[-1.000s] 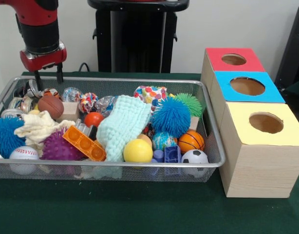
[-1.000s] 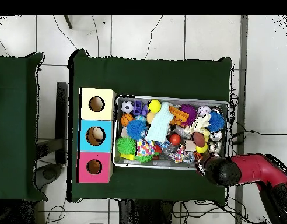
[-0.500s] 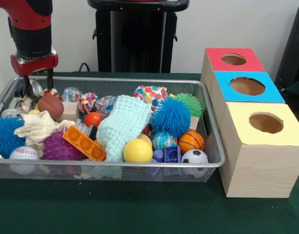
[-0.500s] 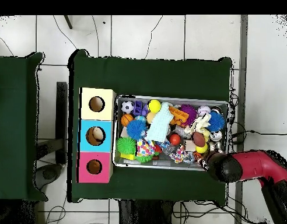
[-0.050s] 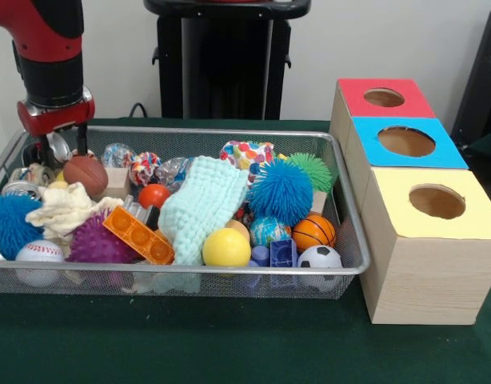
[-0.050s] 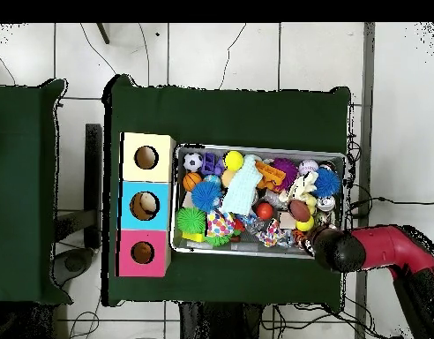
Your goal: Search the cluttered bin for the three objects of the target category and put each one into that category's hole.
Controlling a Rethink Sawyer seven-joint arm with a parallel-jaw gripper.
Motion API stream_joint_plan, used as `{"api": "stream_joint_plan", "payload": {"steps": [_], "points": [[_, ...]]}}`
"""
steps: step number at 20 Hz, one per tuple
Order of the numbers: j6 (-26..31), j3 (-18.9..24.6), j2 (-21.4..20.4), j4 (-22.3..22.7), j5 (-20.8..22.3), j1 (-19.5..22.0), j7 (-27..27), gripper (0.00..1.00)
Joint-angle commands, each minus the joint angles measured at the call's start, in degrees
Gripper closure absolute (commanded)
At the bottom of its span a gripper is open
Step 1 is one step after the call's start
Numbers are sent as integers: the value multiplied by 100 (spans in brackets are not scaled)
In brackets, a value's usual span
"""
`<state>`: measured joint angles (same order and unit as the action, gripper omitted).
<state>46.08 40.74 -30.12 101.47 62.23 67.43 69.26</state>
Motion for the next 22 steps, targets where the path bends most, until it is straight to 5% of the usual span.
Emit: {"api": "stream_joint_plan", "payload": {"steps": [1,22], "points": [[391,-262,427,-446,-5,37,-1644,0],[654,-689,395,-187,-203,74,-1377,0]]}}
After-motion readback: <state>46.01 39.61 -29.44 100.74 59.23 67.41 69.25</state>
